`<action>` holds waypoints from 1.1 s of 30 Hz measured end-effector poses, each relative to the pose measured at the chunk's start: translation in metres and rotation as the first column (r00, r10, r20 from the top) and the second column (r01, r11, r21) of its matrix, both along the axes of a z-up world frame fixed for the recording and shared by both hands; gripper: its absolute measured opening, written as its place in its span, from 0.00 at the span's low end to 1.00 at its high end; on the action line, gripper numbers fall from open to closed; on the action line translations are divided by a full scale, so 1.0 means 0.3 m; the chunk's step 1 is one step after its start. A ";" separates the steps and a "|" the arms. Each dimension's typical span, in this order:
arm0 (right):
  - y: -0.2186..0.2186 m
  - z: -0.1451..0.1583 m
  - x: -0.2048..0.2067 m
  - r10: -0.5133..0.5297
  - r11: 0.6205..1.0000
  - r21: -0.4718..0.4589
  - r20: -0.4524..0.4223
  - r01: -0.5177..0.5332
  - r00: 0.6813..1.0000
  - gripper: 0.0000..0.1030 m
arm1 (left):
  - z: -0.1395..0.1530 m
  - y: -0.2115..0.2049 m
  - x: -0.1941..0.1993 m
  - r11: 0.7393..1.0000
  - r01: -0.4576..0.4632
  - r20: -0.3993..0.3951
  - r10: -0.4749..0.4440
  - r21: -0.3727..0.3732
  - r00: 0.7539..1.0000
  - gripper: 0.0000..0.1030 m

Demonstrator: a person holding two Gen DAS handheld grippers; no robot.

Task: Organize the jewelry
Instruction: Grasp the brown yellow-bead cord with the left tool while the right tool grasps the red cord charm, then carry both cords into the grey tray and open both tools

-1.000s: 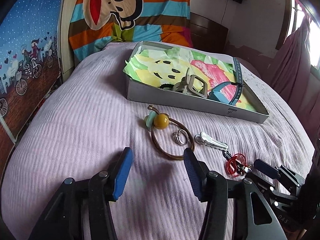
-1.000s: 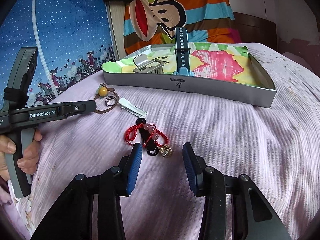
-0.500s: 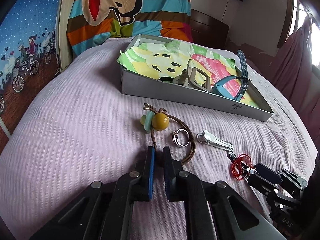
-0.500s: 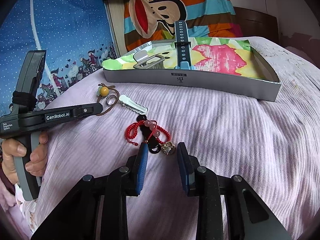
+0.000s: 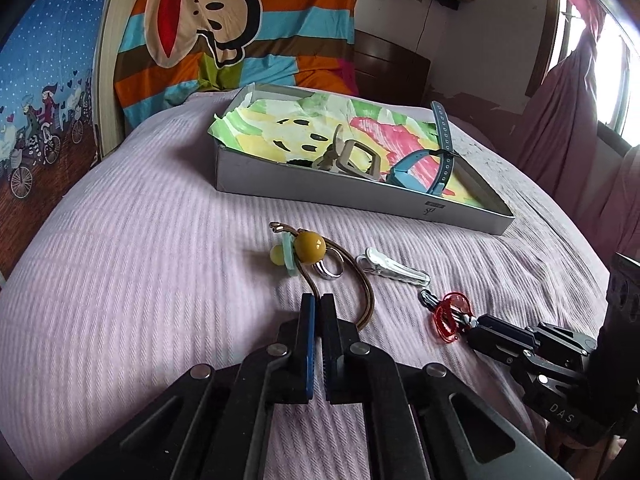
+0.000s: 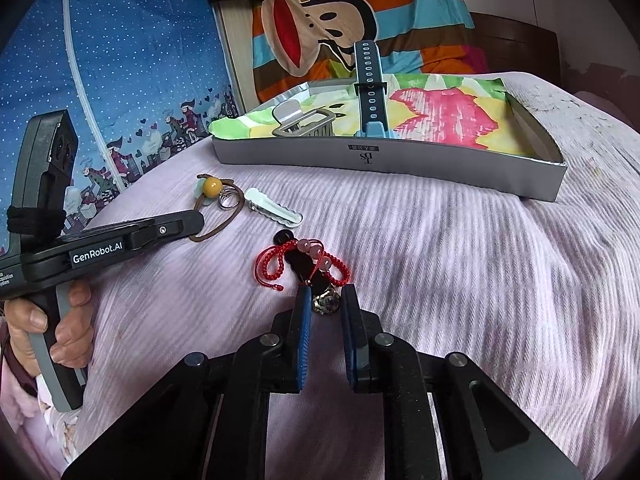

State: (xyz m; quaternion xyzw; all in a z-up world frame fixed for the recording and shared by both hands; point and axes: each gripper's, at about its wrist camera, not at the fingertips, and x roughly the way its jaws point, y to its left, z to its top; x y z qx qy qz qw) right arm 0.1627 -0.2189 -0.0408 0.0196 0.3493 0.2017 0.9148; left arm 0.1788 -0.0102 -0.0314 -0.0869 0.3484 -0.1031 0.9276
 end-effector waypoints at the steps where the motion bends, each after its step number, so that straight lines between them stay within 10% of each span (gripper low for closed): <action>1: 0.002 0.001 -0.001 0.002 1.000 -0.001 0.001 -0.002 1.000 0.13 | 0.001 -0.005 -0.004 1.000 0.006 0.003 -0.006 0.003 1.000 0.03; 33: -0.077 0.082 -0.020 -0.009 0.995 0.097 0.109 -0.001 0.994 0.12 | 0.185 -0.026 -0.057 1.000 0.014 0.092 -0.013 -0.007 0.996 0.03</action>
